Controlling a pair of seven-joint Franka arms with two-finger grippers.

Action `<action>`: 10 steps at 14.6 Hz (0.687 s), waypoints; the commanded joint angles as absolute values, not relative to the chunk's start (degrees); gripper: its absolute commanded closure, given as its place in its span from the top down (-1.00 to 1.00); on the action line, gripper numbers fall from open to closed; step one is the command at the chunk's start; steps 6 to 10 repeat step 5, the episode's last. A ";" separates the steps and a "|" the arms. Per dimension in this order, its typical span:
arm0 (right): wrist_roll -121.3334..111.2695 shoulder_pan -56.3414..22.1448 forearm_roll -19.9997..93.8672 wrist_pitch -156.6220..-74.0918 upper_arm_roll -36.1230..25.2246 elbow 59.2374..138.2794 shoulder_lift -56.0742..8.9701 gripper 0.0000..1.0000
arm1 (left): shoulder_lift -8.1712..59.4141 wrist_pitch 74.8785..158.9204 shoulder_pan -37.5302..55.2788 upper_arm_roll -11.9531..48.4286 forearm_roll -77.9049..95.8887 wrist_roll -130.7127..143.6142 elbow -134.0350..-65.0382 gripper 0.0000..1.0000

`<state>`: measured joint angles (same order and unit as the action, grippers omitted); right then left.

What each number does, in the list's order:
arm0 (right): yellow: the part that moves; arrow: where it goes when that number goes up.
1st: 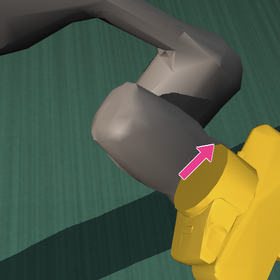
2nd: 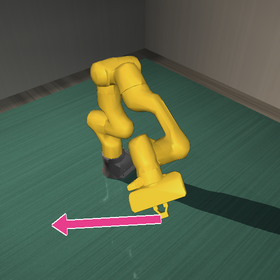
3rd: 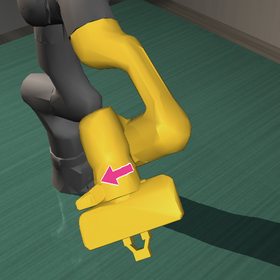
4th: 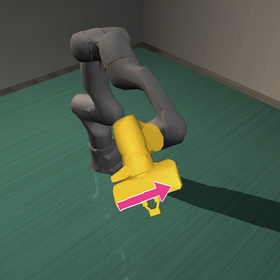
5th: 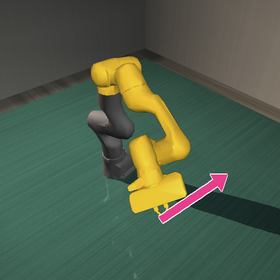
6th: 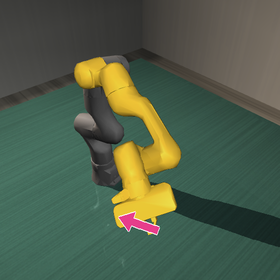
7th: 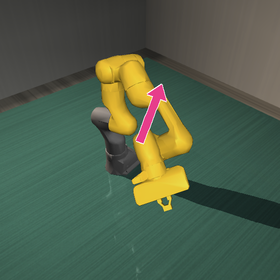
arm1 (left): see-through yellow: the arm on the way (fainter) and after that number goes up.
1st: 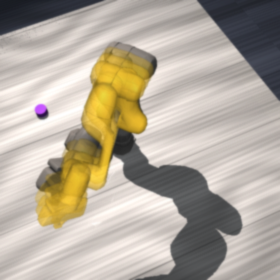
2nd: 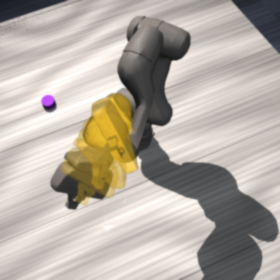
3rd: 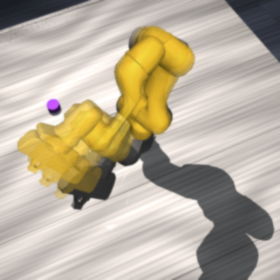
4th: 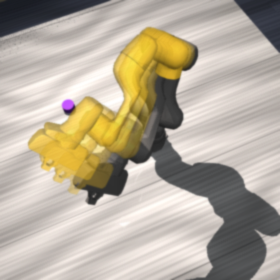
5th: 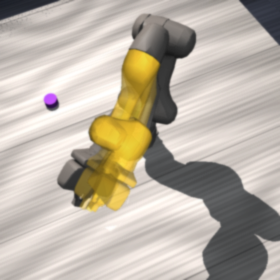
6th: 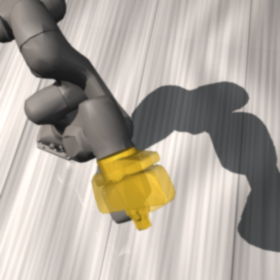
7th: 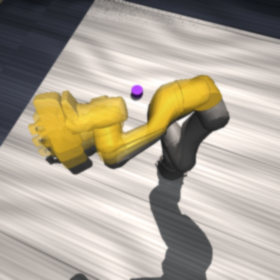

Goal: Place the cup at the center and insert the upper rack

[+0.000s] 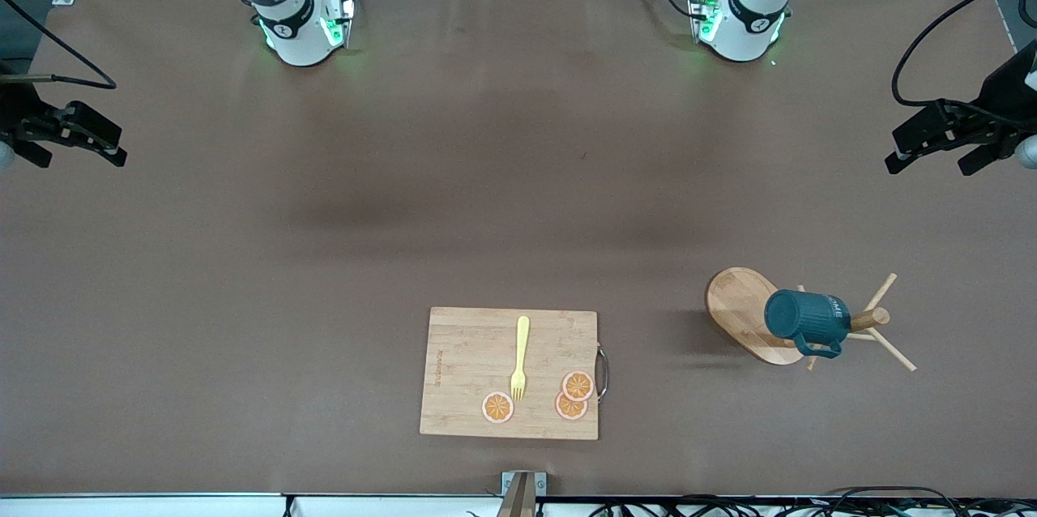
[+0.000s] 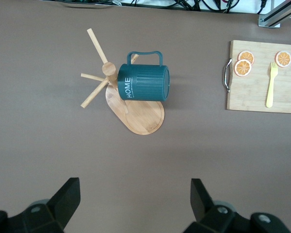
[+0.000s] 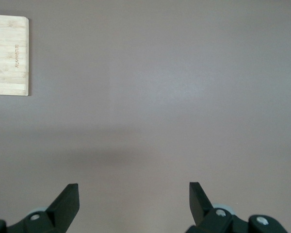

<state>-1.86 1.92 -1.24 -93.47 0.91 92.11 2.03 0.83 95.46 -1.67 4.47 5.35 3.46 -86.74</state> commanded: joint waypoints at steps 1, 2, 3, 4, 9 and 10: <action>-2.20 2.55 -1.41 -92.90 1.32 92.55 2.64 1.00 | 0.44 95.19 -1.67 4.66 4.13 2.99 -86.48 1.00; -2.20 2.55 -1.41 -92.90 1.32 92.46 2.64 1.00 | 0.44 95.19 -1.67 4.66 4.13 2.99 -86.48 1.00; -2.20 2.37 -1.41 -92.81 1.32 92.46 2.64 1.00 | 0.44 95.19 -1.67 4.66 4.13 2.99 -86.48 1.00; -2.11 2.46 -1.41 -92.64 1.32 92.46 2.64 1.00 | 0.44 95.19 -1.67 4.66 4.13 2.99 -86.48 1.00; -2.11 2.55 -1.41 -92.46 1.32 92.46 2.64 1.00 | 0.44 95.19 -1.67 4.66 4.13 2.99 -86.48 1.00; -2.11 2.55 -1.41 -92.46 1.32 92.46 2.64 1.00 | 0.44 95.19 -1.67 4.66 4.13 2.99 -86.48 1.00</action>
